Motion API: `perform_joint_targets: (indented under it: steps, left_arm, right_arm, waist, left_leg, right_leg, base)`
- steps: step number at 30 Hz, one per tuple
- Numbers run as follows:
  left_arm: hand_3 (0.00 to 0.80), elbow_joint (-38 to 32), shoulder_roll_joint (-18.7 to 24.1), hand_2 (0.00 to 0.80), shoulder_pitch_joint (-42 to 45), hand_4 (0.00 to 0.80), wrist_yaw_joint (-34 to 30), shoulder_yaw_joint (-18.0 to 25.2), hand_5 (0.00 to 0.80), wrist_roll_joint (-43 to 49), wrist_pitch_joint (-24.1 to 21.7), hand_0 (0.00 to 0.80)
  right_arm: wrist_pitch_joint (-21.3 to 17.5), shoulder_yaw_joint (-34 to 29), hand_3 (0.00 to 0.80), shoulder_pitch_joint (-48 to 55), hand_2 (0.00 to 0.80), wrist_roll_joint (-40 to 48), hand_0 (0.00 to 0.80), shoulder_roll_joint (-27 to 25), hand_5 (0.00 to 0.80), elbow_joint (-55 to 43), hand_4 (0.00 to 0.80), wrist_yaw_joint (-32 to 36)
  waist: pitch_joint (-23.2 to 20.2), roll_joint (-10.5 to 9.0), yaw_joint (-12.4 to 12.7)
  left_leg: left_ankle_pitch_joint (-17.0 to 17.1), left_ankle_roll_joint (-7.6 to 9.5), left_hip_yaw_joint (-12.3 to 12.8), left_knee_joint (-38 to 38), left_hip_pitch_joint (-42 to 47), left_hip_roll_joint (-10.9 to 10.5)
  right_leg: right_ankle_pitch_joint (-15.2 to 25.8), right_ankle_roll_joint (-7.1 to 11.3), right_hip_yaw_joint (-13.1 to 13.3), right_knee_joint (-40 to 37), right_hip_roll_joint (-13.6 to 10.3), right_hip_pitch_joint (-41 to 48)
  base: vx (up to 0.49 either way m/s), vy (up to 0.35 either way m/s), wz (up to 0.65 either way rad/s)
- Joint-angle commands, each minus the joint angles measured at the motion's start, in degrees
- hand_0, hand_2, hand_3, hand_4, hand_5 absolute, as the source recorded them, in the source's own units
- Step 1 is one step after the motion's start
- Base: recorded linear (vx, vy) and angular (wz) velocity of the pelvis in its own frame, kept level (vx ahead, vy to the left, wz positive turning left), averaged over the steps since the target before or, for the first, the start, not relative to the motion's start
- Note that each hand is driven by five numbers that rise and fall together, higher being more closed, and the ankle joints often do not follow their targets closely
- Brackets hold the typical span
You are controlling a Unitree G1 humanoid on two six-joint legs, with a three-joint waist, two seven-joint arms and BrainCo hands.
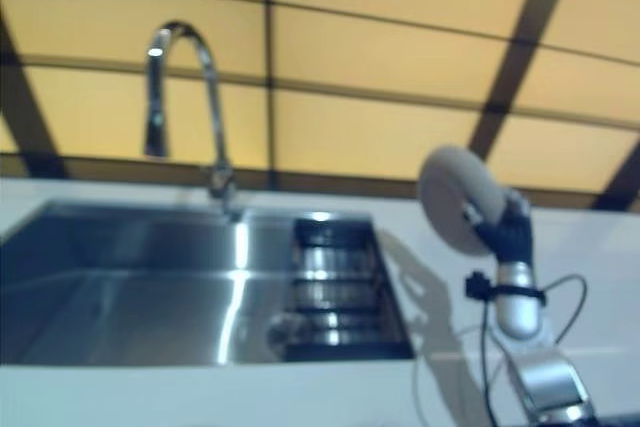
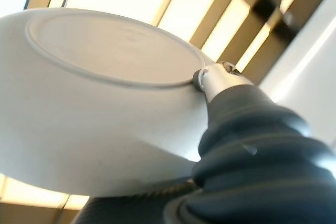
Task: Take plates into dishwasher
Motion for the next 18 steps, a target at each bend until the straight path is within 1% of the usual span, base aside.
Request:
perform_joint_targets:
  steps: [1,3,4,5,6,8,9,10,13,15,16,17,18]
  left_arm:
    - [0.0,3.2,-0.2,0.0,0.1,0.0,0.6,-1.9,0.0,0.0,-1.3,0.0]
    - [0.0,3.1,0.2,0.0,-0.4,0.0,0.7,-2.2,0.0,-1.3,-1.4,0.0]
    - [0.0,3.3,0.3,0.0,-0.6,0.0,0.9,-2.4,0.0,-1.8,-1.8,0.0]
    - [0.0,3.4,0.4,0.0,-0.8,0.0,1.0,-2.6,0.0,-2.2,-2.0,0.0]
    - [0.0,3.5,0.5,0.0,-1.1,0.0,1.1,-2.7,0.0,-2.7,-2.2,0.0]
    - [0.0,3.3,0.6,0.0,-1.7,0.0,0.8,-2.8,0.0,-2.8,-2.3,0.0]
    - [0.0,3.4,0.7,0.0,-1.9,0.0,0.6,-2.8,0.0,-2.8,-2.4,0.0]
    - [0.0,3.4,0.7,0.0,-2.0,0.0,0.6,-2.9,0.0,-2.8,-2.4,0.0]
    - [0.0,3.4,0.9,0.0,-2.4,0.0,0.7,-3.0,0.0,-3.2,-2.2,0.0]
    - [0.0,3.3,0.7,0.0,-2.9,0.0,0.8,-2.6,0.0,-3.2,-1.6,0.0]
    - [0.0,3.7,0.6,0.0,-3.2,0.0,1.4,-2.7,0.0,-3.7,-1.4,0.0]
    - [0.0,3.7,0.6,0.0,-3.2,0.0,1.6,-2.7,0.0,-3.8,-1.4,0.0]
    - [0.0,3.6,0.5,0.0,-3.5,0.0,1.9,-2.1,0.0,-3.7,-0.8,0.0]
  right_arm:
    - [-7.7,-6.8,0.8,-1.6,0.8,6.6,0.8,-3.5,0.8,-3.9,0.8,-0.9]
    - [-8.9,-7.7,0.8,-0.5,0.8,7.5,0.8,-4.3,0.8,-3.9,0.8,-0.5]
    - [-9.3,-8.2,0.8,0.2,0.8,6.0,0.8,-5.0,0.8,-4.0,0.8,-1.7]
    - [-9.2,-8.6,0.8,0.6,0.8,5.1,0.8,-5.5,0.8,-4.0,0.8,-1.9]
    - [-9.0,-9.1,0.8,0.9,0.8,5.1,0.8,-6.2,0.8,-4.0,0.8,-2.0]
    - [-7.5,-10.1,0.8,1.6,0.8,3.7,0.8,-7.2,0.8,-3.6,0.8,-2.1]
    - [-6.2,-10.6,0.8,2.3,0.8,3.1,0.8,-8.0,0.8,-3.0,0.8,-1.7]
    - [-5.7,-10.7,0.8,2.4,0.8,3.0,0.8,-8.2,0.8,-2.8,0.8,-1.5]
    - [-4.1,-11.6,0.8,4.5,0.8,1.4,0.8,-9.5,0.8,-1.6,0.8,0.0]
    - [-3.2,-12.1,0.8,5.6,0.8,2.4,0.8,-10.1,0.8,-1.1,0.8,1.8]
    - [-3.3,-12.0,0.8,6.3,0.8,3.0,0.8,-10.2,0.8,-0.9,0.8,2.9]
    - [-3.3,-11.9,0.8,6.4,0.8,2.9,0.8,-10.2,0.8,-0.8,0.8,3.1]
    - [-3.0,-11.7,0.8,6.6,0.8,2.4,0.8,-10.1,0.8,-0.6,0.8,4.0]
  waist:
    - [-0.7,0.97,-1.5]
    - [-1.2,0.88,-1.6]
    - [-1.5,0.76,-1.8]
    - [-1.7,0.7,-1.9]
    - [-2.0,0.67,-2.0]
    - [-2.5,0.64,-2.4]
    - [-2.9,0.65,-2.9]
    - [-3.0,0.64,-3.0]
    - [-3.5,0.78,-4.1]
    - [-3.6,0.85,-4.7]
    - [-3.5,0.87,-5.4]
    - [-3.4,0.85,-5.4]
    - [-3.4,0.91,-5.6]
  left_leg:
    - [-5.3,4.03,-2.5,1.3,-1.9,-2.8]
    - [-5.0,3.98,-0.5,1.2,-2.3,-2.2]
    - [-4.8,3.87,0.8,1.1,-2.6,-1.7]
    - [-4.6,3.77,1.7,1.0,-2.7,-1.5]
    - [-4.4,3.66,2.7,0.8,-2.9,-1.2]
    - [-4.1,3.46,5.3,0.6,-3.1,-0.7]
    - [-5.3,3.32,5.7,0.2,-2.5,-0.8]
    - [-5.3,3.31,6.1,0.2,-2.4,-0.7]
    - [-5.1,2.93,7.8,0.0,-2.2,-0.1]
    - [-4.7,2.23,9.1,-0.1,-1.9,0.6]
    - [-4.4,1.74,10.0,0.0,-1.9,1.2]
    - [-4.4,1.69,10.2,0.0,-1.9,1.3]
    - [-4.0,1.4,11.0,0.0,-2.0,1.7]
  right_leg:
    - [3.3,2.44,1.3,9.5,-5.5,-0.5]
    - [3.7,2.5,0.9,10.8,-6.7,0.2]
    - [4.1,2.68,0.5,11.3,-7.5,1.0]
    - [4.2,2.84,0.5,11.7,-8.0,1.5]
    - [4.4,3.05,0.4,11.9,-8.6,2.1]
    - [4.9,3.59,-0.2,12.0,-9.5,3.3]
    - [4.2,4.76,0.0,11.9,-10.0,4.4]
    - [4.2,4.82,-0.1,11.8,-10.0,4.6]
    - [3.0,4.6,-0.5,9.2,-8.8,5.2]
    - [0.8,3.73,-1.2,6.1,-7.1,5.7]
    - [-0.3,3.14,-1.4,4.7,-5.9,5.5]
    - [-0.3,3.09,-1.4,4.8,-5.8,5.3]
    - [-1.3,2.8,-1.9,4.2,-5.1,5.4]
  base:
    - [-0.175,-0.074,-0.49]
    - [-0.162,-0.085,-0.39]
    - [-0.158,-0.107,-0.37]
    - [-0.154,-0.118,-0.6]
    - [-0.134,-0.115,-1.09]
    - [-0.109,-0.141,-1.46]
    - [-0.056,-0.132,-0.91]
    - [-0.055,-0.145,-0.55]
    - [-0.112,-0.193,-0.68]
    - [-0.17,-0.303,-0.68]
    - [-0.172,-0.301,-0.64]
    - [-0.205,-0.329,-0.61]
    - [-0.186,-0.289,-0.44]
